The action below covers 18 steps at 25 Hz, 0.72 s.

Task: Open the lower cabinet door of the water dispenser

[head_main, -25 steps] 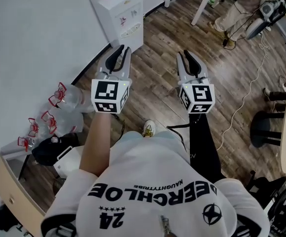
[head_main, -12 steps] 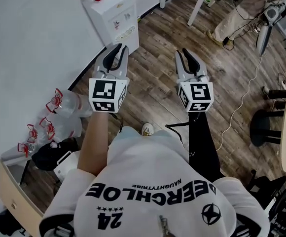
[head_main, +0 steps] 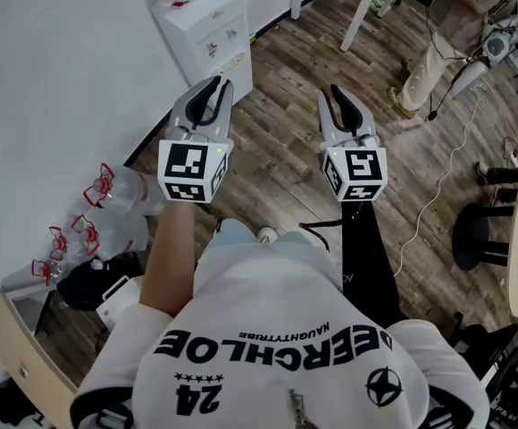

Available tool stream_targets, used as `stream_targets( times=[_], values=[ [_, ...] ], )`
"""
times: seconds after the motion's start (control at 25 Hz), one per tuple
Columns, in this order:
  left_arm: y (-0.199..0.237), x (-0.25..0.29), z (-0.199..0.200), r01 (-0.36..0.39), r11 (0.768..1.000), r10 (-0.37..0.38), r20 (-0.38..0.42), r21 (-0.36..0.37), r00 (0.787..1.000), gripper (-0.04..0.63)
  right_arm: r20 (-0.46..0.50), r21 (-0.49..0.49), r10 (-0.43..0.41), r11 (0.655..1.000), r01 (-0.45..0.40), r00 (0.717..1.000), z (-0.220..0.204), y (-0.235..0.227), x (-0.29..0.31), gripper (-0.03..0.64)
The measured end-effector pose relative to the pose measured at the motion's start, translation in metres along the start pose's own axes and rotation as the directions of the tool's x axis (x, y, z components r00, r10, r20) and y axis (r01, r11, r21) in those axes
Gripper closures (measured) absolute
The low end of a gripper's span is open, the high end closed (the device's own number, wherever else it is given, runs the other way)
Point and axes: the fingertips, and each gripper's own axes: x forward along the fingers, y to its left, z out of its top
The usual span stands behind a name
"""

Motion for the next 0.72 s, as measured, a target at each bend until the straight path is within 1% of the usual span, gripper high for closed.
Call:
stream_targets(
  times=[0.2,0.52,0.72],
  values=[
    [0.005,0.002,0.002,-0.012,1.000,0.013,0.015,-0.007,1.000,0.535,-0.001,-0.006,0.012,1.000,-0.012,1.000,-0.001,-0.003,0.008,0.555],
    [0.020,0.007,-0.008,-0.038,0.999,0.038,0.006,-0.009,0.999,0.535,-0.027,-0.020,0.048,0.999,-0.049,0.998,-0.010,0.006,0.029,0.555],
    [0.034,0.024,-0.004,-0.049,0.999,0.050,0.054,-0.005,0.997,0.535,-0.030,-0.031,0.048,0.998,-0.049,0.998,-0.015,0.002,0.052,0.555]
  ],
)
